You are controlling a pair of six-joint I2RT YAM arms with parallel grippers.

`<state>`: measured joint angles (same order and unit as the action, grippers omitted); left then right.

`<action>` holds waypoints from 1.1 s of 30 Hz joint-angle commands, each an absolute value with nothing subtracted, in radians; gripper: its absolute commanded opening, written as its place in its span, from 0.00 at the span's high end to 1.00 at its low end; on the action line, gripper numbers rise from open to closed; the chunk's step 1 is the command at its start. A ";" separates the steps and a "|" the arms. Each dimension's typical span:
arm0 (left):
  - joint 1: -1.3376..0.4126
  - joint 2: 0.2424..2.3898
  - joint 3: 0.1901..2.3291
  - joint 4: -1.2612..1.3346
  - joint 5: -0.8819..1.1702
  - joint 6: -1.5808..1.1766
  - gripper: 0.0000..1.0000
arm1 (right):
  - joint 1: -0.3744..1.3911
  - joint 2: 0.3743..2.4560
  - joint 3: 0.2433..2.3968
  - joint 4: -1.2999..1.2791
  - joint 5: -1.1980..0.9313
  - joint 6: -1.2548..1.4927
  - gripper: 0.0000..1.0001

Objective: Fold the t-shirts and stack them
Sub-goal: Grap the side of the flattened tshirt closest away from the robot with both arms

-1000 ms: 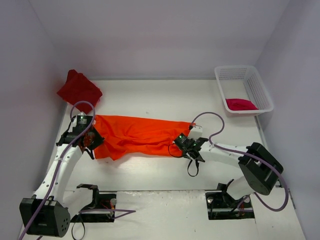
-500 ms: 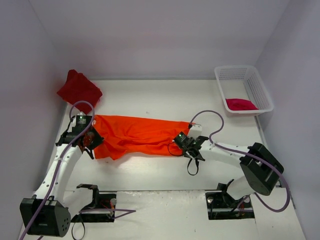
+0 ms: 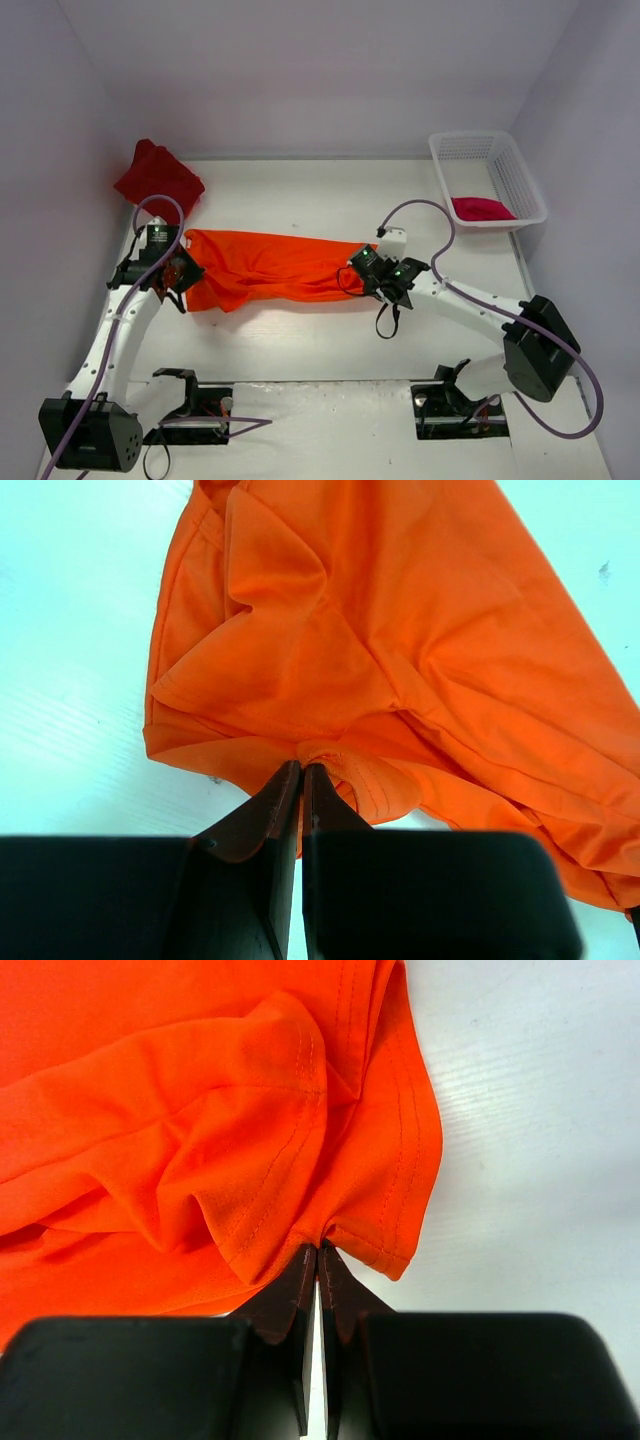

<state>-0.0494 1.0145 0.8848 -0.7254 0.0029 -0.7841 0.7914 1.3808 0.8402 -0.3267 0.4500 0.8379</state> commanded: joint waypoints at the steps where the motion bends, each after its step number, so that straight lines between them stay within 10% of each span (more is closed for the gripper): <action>1: -0.037 1.026 0.962 -0.698 -0.005 -0.764 1.00 | 0.784 1.361 0.893 -0.356 0.506 0.813 1.00; 33: -0.006 1.158 1.077 -0.620 0.000 -0.779 1.00 | 0.700 1.505 1.005 -0.287 0.519 0.707 1.00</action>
<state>-0.0170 1.1439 1.0103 -0.6849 0.0036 -0.7734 0.7136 1.4906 0.9516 -0.3187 0.4839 0.7254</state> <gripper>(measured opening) 0.003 0.004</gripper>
